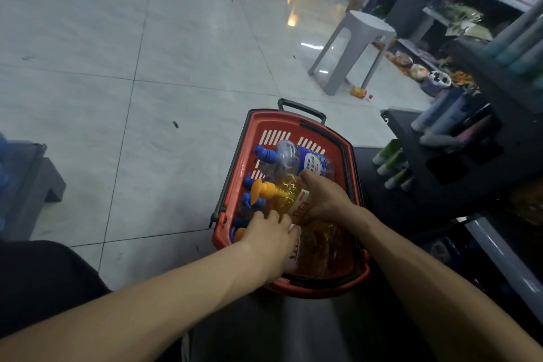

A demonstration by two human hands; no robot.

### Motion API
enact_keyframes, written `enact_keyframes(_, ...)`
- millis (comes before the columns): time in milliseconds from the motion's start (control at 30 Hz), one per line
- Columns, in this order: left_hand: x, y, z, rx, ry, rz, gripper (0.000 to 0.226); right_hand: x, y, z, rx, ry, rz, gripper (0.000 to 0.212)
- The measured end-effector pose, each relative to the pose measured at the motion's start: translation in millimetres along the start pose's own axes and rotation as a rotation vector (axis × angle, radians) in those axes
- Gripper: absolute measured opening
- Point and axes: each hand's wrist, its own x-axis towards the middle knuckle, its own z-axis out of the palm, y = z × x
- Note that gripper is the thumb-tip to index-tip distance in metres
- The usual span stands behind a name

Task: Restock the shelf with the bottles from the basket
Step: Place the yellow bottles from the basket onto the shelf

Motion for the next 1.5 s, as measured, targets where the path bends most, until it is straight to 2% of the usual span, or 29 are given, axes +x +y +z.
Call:
enact_keyframes(167, 3, -2, -3, -0.019, -0.024, 0.0, 0.074, -10, 0, -12, 0.06, 0.048, 0.004, 0.078)
enact_keyframes(333, 4, -5, -13, -0.07, -0.052, 0.001, 0.065, -30, 3, -41, 0.228, 0.167, 0.036, 0.085)
enact_keyframes(467, 6, -10, -16, -0.157, 0.025, -0.049, 0.063, -64, 4, -75, 0.329, 0.228, 0.021, 0.092)
enact_keyframes(567, 18, -14, -16, -0.523, 0.139, -0.092, 0.073, -102, 5, -91, 0.425, 0.28, -0.003, 0.095)
enact_keyframes(667, 26, -7, -28, -1.03, 0.226, -0.077, 0.1, -132, 12, -93, 0.517, 0.284, 0.031, 0.093)
enact_keyframes(733, 33, 4, -40, -1.162, 0.269, -0.049, 0.105, -146, 19, -88, 0.594, 0.296, 0.091, 0.095)
enact_keyframes(900, 53, 43, -56, -1.379, 0.207, 0.032, 0.059, -175, 37, -77, 0.817, 0.326, 0.264, 0.096)
enact_keyframes(1000, 54, 71, -60, -1.553, 0.14, 0.001, 0.052, -192, 48, -78, 0.907, 0.335, 0.335, 0.081)
enact_keyframes(1100, 60, 93, -60, -1.748, 0.081, -0.061, 0.056, -210, 58, -77, 1.004, 0.357, 0.365, 0.07)
enact_keyframes(1333, 63, 143, -71, -1.913, -0.008, 0.003, 0.056, -258, 101, -76, 1.055, 0.222, 0.399, 0.065)
enact_keyframes(1500, 70, 171, -76, -1.778, 0.085, 0.072, 0.077, -298, 124, -69, 1.101, 0.293, 0.347, 0.081)
